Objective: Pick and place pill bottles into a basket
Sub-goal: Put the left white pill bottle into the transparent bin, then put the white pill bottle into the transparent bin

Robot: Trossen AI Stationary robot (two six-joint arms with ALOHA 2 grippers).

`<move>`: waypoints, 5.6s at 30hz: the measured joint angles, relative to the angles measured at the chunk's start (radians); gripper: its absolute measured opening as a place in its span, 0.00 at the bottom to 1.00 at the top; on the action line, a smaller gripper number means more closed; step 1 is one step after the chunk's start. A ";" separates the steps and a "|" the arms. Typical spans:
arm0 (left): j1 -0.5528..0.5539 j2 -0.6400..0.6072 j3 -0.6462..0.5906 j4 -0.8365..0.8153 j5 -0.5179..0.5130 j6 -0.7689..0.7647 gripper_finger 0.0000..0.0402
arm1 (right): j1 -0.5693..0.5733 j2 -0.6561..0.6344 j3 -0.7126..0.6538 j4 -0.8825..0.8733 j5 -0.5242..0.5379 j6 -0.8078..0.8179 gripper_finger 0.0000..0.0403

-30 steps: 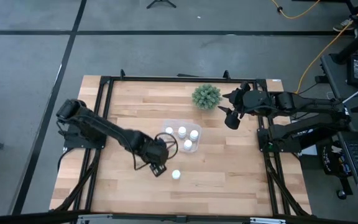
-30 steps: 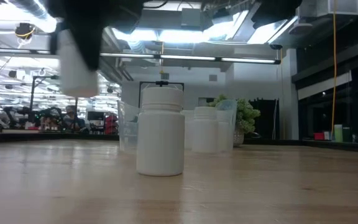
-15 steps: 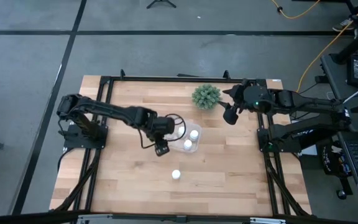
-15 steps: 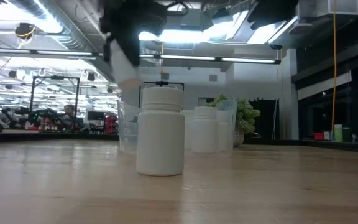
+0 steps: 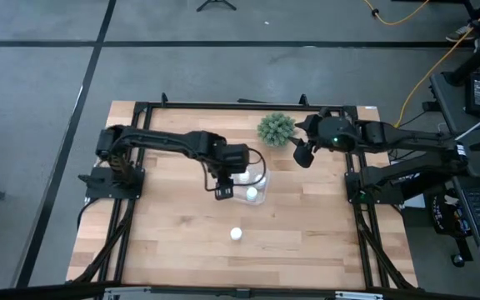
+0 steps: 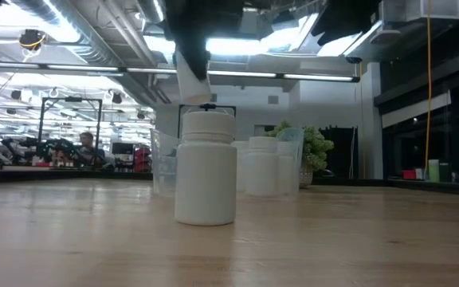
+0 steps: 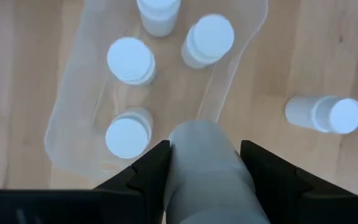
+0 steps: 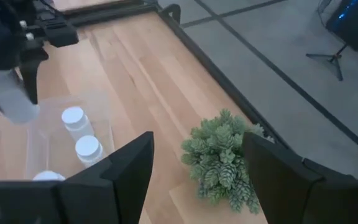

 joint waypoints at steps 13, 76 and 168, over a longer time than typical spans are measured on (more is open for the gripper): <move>-0.004 0.188 0.084 -0.031 -0.022 0.096 0.42 | 0.000 0.062 0.000 -0.021 -0.049 -0.029 0.61; -0.052 0.311 0.036 0.129 -0.105 0.060 0.52 | 0.000 0.062 0.000 -0.059 -0.075 -0.034 0.61; -0.054 -1.788 -1.039 0.428 -0.329 -0.108 0.82 | 0.003 0.061 -0.001 0.476 -0.404 -0.272 0.61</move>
